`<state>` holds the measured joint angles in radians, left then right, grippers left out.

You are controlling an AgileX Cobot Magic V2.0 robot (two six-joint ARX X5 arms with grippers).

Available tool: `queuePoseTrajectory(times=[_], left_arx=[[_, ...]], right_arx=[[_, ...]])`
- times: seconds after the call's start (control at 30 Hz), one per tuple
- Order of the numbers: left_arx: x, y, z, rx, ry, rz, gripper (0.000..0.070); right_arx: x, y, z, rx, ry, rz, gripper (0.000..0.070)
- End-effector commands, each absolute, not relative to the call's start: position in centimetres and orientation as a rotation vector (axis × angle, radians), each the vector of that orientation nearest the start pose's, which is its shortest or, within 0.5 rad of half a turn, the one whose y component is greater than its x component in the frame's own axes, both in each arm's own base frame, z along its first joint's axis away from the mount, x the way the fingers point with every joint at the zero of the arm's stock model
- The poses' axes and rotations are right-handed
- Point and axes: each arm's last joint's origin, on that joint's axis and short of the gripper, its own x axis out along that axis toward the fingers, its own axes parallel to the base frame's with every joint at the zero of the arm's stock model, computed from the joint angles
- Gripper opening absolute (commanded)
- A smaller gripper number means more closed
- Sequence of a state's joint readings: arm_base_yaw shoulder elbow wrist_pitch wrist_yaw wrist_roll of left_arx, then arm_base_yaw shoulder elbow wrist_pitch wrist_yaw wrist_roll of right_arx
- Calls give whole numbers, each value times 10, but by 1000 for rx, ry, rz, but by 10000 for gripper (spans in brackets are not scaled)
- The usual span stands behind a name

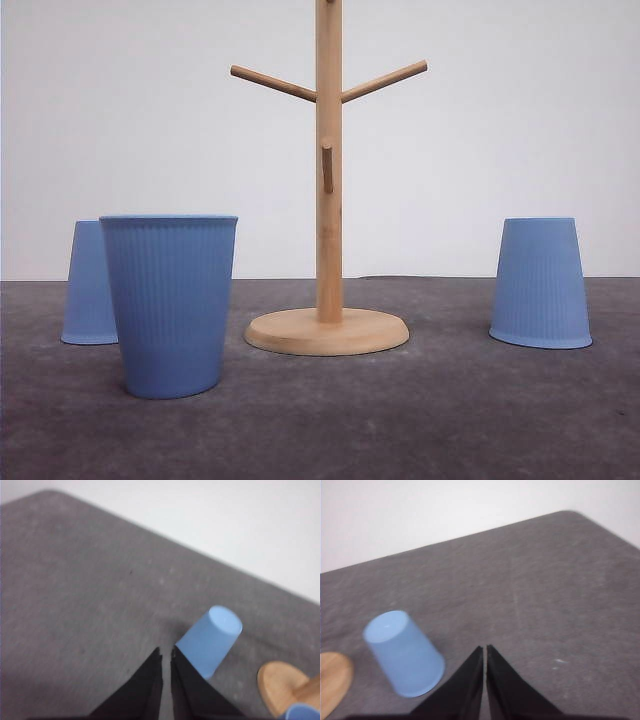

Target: Place three cups

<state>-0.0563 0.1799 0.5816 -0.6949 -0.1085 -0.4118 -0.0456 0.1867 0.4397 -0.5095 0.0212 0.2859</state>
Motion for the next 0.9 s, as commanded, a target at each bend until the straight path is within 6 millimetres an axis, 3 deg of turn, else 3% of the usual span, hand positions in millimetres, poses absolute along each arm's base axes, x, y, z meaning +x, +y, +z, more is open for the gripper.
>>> queuePoseTrajectory(times=[0.0, 0.23, 0.53, 0.67, 0.87], left_arx=[[53, 0, 282, -374, 310, 115, 11], [66, -4, 288, -379, 538, 38, 11], [100, -13, 280, -285, 766, -225, 11], [109, -21, 282, -220, 784, -317, 11], [111, -35, 292, 13, 741, -458, 11]], right_arx=[[78, -3, 259, 279, 258, -65, 7], [97, 2, 277, 208, 385, 144, 7], [125, 12, 267, 149, 538, 368, 7], [127, 21, 266, 102, 546, 426, 7], [125, 35, 267, 41, 538, 526, 8]])
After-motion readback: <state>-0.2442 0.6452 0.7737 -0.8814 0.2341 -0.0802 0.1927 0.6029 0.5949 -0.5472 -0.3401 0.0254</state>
